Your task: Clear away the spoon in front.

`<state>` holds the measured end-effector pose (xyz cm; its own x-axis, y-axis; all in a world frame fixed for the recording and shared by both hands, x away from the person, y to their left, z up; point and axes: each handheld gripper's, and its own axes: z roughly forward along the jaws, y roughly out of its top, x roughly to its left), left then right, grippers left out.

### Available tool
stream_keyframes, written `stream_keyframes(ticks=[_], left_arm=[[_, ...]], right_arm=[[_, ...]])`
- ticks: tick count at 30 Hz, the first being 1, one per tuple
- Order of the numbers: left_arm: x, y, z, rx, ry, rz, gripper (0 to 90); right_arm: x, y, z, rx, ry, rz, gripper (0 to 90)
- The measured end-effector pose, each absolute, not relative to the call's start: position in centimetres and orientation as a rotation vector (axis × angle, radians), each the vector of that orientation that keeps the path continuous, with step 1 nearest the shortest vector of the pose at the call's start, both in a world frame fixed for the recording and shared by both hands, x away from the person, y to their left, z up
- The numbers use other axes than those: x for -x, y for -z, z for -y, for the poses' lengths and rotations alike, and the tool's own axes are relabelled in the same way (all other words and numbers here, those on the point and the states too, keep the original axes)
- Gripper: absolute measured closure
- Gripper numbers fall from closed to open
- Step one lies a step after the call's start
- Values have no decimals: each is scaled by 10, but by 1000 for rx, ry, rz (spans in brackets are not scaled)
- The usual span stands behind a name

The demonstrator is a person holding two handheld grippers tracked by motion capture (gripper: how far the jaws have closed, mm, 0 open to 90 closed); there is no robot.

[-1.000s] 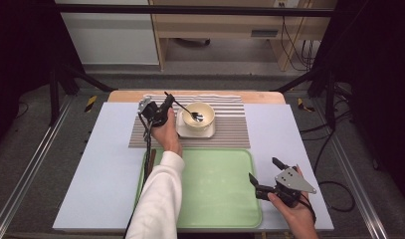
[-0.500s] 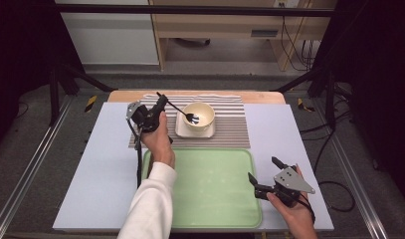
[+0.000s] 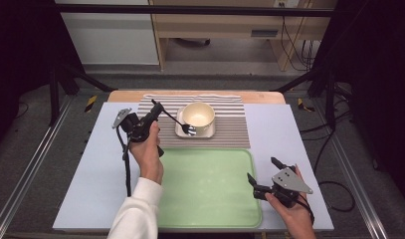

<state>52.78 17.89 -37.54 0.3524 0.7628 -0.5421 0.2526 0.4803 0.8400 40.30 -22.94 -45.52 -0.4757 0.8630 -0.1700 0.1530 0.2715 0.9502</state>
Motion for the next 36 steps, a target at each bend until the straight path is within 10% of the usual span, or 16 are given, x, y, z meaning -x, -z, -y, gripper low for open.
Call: stream_keyframes(ticks=[36], left_arm=[[-486,329,-208,-1634,-212,-921,897]], right_arm=[[-404,455,231,-926,-1199,-1812,87]])
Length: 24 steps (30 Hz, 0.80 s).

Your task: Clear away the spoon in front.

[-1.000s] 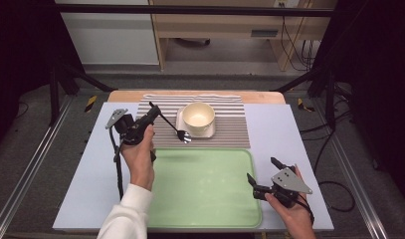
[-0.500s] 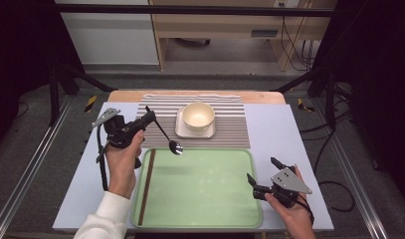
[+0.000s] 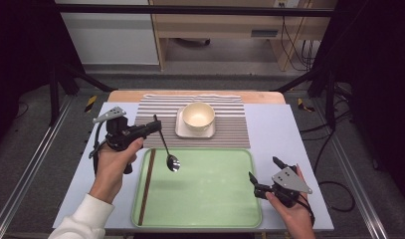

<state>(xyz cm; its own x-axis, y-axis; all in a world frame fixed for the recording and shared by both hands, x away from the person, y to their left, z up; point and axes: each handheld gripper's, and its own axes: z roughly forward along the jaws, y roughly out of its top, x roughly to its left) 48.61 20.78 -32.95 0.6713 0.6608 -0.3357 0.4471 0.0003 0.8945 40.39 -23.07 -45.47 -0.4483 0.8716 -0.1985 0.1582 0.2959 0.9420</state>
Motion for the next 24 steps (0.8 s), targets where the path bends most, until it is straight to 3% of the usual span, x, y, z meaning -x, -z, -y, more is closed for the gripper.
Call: stream_keyframes(ticks=[9,24], left_arm=[[-473,336,-203,-1717,-229,-928,897],[-458,347,-212,-1820,-150,-891,897]], right_arm=[[-401,454,229,-916,-1216,-1827,92],[-400,454,229,-915,-1203,-1823,91]])
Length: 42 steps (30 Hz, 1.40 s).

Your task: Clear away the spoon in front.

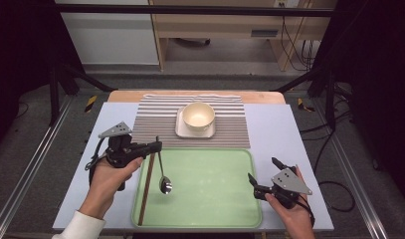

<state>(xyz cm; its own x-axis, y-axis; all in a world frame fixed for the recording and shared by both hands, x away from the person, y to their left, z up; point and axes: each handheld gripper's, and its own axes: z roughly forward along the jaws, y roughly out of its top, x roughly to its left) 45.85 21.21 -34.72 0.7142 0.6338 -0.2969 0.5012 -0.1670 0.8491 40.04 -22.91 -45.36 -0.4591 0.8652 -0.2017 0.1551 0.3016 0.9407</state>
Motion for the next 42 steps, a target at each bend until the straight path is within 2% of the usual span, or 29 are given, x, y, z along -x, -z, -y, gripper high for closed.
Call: stream_keyframes(ticks=[13,28,42], left_arm=[[-456,365,-218,-1919,-83,-901,897],[-438,378,-221,-1986,-15,-864,896],[-450,394,-224,-1986,64,-1012,894]], right_arm=[[-401,455,229,-923,-1193,-1830,91],[-403,457,228,-934,-1184,-1840,90],[-404,458,227,-937,-1186,-1843,89]])
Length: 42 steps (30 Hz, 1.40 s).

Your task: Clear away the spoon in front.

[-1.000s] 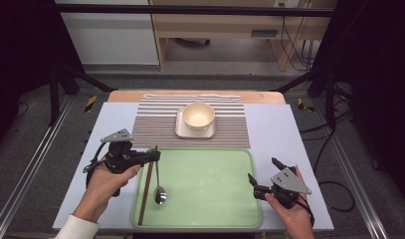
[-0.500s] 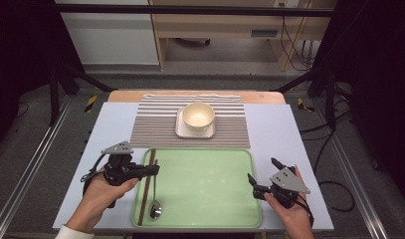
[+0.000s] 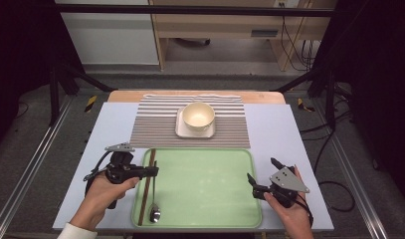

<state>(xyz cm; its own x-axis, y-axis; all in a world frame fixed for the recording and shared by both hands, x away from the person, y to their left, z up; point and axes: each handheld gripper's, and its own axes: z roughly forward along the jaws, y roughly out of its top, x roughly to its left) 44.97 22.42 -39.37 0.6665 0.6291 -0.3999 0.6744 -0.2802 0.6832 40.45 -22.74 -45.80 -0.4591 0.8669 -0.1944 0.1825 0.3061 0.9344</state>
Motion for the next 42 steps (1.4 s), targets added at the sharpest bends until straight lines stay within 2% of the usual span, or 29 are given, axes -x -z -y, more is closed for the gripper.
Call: stream_keyframes(ticks=[23,42], left_arm=[[-461,404,-208,-1985,28,-1231,885],[-476,426,-205,-1983,52,-1314,867]], right_arm=[[-402,457,228,-933,-1189,-1842,88],[-402,457,227,-926,-1189,-1852,87]])
